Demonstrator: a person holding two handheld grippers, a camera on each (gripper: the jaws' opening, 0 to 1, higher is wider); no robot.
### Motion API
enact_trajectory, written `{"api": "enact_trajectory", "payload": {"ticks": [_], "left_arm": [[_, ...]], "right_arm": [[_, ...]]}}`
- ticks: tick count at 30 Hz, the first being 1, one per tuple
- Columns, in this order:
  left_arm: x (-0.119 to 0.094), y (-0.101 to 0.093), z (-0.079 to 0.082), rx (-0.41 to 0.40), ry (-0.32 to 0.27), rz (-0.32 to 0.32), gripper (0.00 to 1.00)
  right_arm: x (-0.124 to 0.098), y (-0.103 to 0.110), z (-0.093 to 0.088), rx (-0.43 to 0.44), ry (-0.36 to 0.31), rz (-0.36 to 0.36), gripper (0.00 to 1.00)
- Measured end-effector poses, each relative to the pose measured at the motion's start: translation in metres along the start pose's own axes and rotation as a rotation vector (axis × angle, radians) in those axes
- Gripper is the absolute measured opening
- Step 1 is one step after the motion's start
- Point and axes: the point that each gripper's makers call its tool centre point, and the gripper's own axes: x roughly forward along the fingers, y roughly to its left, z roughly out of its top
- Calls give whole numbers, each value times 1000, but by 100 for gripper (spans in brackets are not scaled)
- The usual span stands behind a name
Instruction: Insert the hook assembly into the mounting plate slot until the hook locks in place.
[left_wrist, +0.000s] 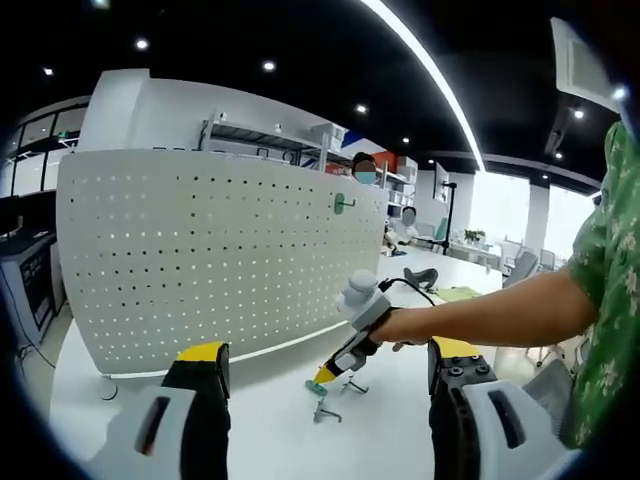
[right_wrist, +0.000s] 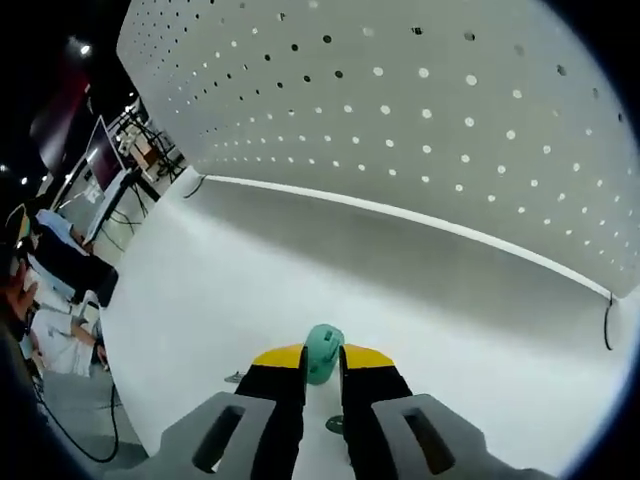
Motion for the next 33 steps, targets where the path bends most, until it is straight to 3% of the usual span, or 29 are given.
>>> {"api": "enact_trajectory", "payload": {"ticks": [33], "left_arm": [[0, 5, -3, -9, 6, 6, 82]], "right_arm": [[13, 2, -8, -3, 60, 9, 2]]}}
